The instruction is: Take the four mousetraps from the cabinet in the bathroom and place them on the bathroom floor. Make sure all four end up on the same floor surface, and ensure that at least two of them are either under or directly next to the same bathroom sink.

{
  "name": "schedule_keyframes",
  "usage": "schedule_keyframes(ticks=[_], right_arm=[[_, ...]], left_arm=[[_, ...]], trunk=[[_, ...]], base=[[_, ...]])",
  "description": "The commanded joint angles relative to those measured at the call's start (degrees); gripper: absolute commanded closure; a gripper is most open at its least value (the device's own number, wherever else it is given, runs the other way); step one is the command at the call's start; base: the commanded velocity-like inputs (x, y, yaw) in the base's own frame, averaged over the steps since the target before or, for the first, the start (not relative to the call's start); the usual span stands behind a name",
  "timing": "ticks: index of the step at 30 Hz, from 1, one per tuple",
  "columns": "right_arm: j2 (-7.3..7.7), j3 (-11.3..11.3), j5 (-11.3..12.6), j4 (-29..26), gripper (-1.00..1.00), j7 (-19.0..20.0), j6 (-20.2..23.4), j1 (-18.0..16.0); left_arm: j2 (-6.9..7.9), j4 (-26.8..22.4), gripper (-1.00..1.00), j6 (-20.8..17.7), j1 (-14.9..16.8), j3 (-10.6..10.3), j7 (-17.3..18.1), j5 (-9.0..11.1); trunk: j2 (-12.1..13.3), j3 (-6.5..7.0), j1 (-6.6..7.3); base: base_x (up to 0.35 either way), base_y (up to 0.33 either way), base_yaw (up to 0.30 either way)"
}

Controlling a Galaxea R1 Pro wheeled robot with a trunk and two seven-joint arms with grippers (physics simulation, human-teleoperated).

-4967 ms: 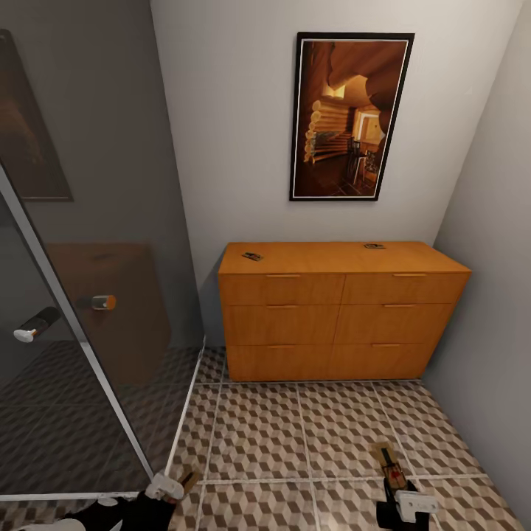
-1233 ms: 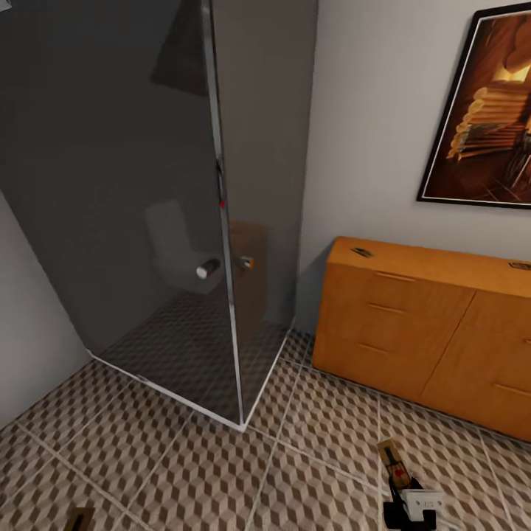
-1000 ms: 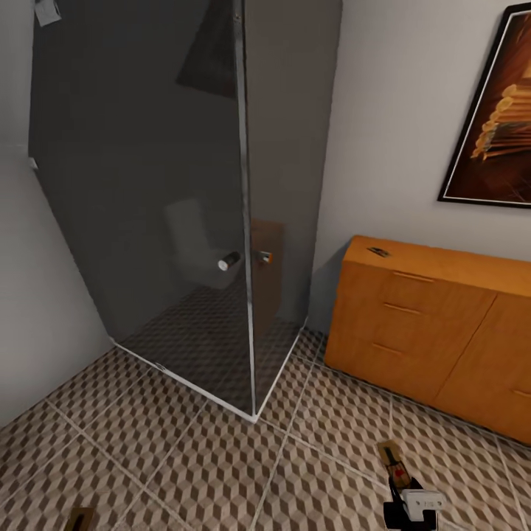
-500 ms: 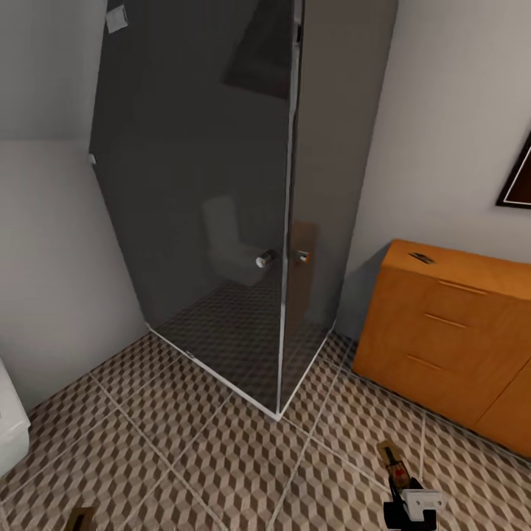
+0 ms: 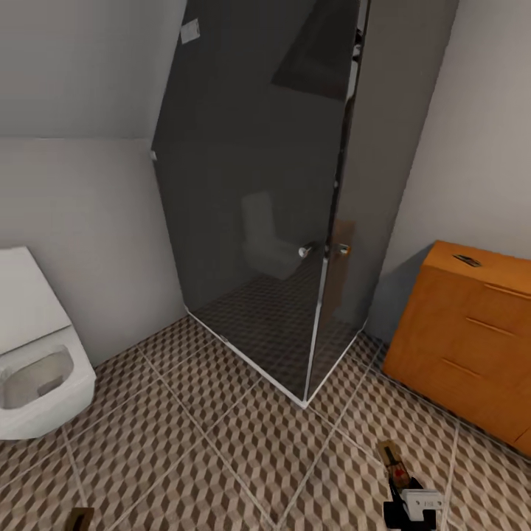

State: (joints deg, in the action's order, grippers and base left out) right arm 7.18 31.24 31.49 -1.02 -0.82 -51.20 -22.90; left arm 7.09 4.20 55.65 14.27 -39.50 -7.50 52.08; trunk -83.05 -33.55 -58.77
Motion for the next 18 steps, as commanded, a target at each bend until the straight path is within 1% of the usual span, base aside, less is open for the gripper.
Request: schedule_keyframes(ticks=[1,4,6,18], right_arm=[[0.02,0.5,0.5,0.0,1.00,0.0,-0.1,0.0],[0.02,0.5,0.5,0.0,1.00,0.0,-0.1,0.0],[0.02,0.5,0.5,0.0,1.00,0.0,-0.1,0.0],[-0.03,0.5,0.5,0.0,1.00,0.0,-0.1,0.0]], left_arm=[[-0.04,0.1,1.00,0.1,0.1,-0.4,-0.9,-0.5],[-0.01,0.1,1.00,0.1,0.1,-0.4,-0.9,-0.5],[-0.01,0.1,1.00,0.1,0.1,-0.4,-0.9,-0.5],[-0.03,0.1,1.00,0.1,0.1,-0.4,-0.9,-0.5]], trunk=[[0.0,-0.08,0.04],[0.0,-0.15,0.04],[0.0,-0.20,0.04],[0.0,-0.49,0.04]], base=[[-0.309,0.085,0.285],[-0.287,0.072,0.285],[-0.150,0.028,0.285],[-0.015,0.003,0.285]])
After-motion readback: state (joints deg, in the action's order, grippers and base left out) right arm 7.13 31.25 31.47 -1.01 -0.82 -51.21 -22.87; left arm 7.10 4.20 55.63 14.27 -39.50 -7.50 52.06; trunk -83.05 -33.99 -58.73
